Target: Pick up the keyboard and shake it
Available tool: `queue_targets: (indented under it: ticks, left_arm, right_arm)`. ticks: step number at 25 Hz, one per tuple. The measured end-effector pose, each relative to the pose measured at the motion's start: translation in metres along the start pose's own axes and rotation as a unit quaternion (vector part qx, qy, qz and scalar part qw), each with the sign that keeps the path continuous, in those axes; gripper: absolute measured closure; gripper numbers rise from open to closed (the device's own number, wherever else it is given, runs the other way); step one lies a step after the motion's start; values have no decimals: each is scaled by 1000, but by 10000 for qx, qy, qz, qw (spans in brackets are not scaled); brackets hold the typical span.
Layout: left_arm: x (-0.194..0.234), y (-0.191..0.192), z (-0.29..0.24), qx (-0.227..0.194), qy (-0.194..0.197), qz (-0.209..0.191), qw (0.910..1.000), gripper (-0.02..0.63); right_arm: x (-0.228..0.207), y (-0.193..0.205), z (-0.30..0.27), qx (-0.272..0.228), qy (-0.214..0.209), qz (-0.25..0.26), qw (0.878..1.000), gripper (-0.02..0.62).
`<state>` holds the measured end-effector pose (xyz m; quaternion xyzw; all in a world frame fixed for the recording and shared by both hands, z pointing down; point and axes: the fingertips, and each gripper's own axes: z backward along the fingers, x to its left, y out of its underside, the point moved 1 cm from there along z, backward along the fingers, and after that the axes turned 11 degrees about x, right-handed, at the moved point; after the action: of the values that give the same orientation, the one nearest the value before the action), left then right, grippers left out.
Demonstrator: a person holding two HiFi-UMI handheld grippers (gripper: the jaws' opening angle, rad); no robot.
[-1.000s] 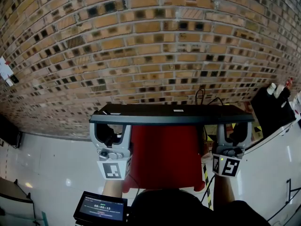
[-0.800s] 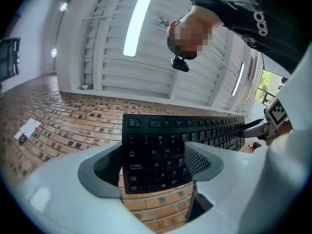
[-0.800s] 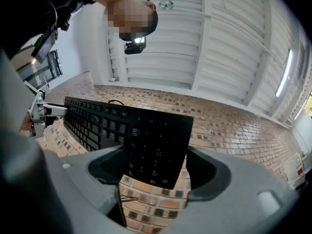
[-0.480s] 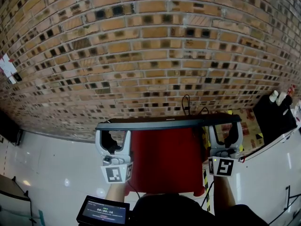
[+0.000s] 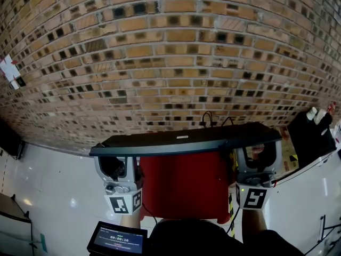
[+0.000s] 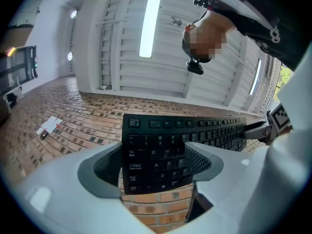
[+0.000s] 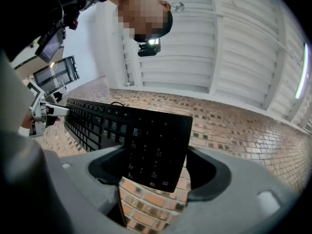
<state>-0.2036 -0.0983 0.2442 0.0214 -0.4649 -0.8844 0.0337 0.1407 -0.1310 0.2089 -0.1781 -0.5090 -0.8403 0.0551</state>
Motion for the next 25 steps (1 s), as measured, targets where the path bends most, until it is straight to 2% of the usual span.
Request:
queue_targets:
  ticks: [5,10,15,17,19,21,25]
  left_arm:
    - [-1,-24,11,-363,66,-45,9993,202]
    - [1,5,1,127,57,-19,9999,202]
    - [-6,-18,2,-161,193,-227,9994,202]
    - [-9,-4,-1,74,273,-184,9994,202]
    - [-9,25,-7,646,359,2,9973,202]
    - [-11,42,-7,1012,393,48,9941,203]
    - [-22,50,-5,1134,485,-40,9924,204]
  right_arm:
    - [-2,-29,16,-504,93,87,9986,244]
    - [4,9,2,137,-37,-89,9999,244]
    - [-3,-3,14,-87,133,-247,9996,244]
    - [-4,10,14,86,144,-298,9994,244]
    - [1,34,13,489,90,-358,9981,244]
    - [5,54,15,859,24,-493,9951,244]
    - [1,74,26,1166,60,-629,9912,244]
